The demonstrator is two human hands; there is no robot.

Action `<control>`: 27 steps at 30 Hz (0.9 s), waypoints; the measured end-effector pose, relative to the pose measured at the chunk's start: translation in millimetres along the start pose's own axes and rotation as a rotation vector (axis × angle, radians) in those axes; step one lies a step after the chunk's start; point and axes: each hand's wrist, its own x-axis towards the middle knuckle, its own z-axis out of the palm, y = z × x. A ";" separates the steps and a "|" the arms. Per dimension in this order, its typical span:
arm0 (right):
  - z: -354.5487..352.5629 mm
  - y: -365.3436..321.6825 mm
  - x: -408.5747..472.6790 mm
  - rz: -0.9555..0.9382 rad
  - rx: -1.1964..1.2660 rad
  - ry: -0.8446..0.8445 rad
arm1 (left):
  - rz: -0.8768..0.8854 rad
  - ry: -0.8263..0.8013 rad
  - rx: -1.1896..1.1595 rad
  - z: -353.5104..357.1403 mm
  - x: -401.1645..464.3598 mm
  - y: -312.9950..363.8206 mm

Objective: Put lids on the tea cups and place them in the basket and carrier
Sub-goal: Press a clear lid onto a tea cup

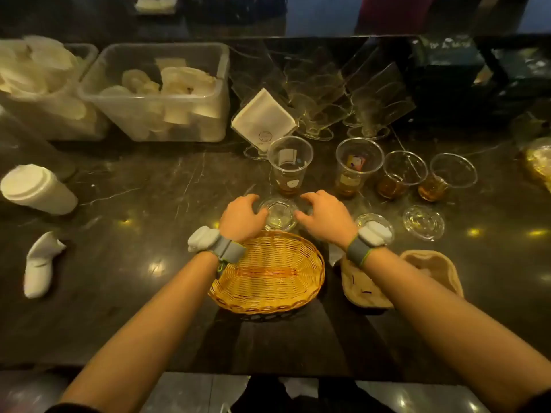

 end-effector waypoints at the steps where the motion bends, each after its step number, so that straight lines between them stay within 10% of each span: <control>1: 2.6 -0.8 3.5 0.018 0.025 -0.009 | -0.006 -0.004 -0.011 0.9 3.3 -0.3; 27: 17.8 -13.0 11.6 0.249 0.793 0.042 | -0.121 0.077 -0.565 -0.3 23.6 -20.3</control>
